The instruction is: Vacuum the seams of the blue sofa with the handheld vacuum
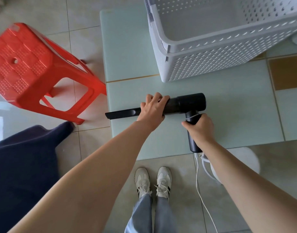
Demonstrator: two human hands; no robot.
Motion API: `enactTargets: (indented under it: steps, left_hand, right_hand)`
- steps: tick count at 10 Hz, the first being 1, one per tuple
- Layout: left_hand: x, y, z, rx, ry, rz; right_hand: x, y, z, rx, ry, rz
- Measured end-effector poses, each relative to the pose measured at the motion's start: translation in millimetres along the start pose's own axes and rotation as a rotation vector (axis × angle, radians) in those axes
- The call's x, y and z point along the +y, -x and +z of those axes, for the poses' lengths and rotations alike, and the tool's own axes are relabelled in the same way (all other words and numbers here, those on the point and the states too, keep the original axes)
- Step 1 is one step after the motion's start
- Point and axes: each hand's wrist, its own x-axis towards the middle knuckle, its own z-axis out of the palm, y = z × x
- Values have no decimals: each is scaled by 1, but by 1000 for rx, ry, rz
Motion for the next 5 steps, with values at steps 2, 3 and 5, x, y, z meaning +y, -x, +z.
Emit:
enactTargets:
  steps: [2, 3, 5]
  left_hand:
    - [1, -3, -7, -83, -105, -16]
    - [2, 1, -17, -152, -147, -50]
    - [2, 32, -53, -117, -31, -59]
  right_hand:
    - [-2, -2, -3, -6, 75, -23]
    - [-8, 3, -14, -10, 94, -27]
    - [-27, 32, -46, -27, 80, -46]
